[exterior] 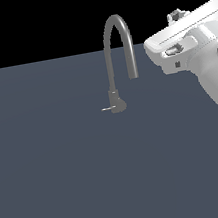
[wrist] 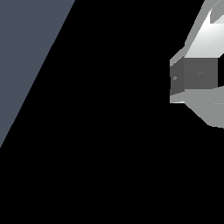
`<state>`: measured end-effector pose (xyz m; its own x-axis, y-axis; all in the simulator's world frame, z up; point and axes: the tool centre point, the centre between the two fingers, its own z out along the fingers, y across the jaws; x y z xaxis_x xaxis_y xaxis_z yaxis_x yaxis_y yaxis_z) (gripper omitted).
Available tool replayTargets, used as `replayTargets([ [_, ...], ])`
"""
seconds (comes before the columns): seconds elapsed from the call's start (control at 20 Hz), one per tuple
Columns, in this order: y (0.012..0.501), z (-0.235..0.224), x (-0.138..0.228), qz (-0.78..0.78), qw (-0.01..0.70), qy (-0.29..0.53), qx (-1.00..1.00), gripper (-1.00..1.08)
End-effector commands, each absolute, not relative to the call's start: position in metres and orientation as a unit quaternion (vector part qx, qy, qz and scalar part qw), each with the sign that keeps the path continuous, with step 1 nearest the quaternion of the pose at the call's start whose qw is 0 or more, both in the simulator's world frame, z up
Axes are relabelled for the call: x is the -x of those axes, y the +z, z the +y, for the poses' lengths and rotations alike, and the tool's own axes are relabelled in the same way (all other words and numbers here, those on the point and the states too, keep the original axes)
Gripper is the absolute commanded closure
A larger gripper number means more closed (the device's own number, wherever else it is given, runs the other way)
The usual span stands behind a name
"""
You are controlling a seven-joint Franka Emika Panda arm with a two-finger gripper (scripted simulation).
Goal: Turn on the faucet by rotating a designated handle.
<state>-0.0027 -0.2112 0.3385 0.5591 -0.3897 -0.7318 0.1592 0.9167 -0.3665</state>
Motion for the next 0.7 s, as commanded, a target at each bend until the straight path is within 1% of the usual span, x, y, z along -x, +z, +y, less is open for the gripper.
replayTargets([
  [0.0,0.293,-0.195,-0.007,0.488,0.856,-0.13,0.111,1.08],
  [0.35,0.178,-0.135,-0.013,0.599,0.795,-0.055,0.076,1.08],
  [0.65,0.114,-0.093,-0.004,0.657,0.751,-0.01,0.065,1.08],
])
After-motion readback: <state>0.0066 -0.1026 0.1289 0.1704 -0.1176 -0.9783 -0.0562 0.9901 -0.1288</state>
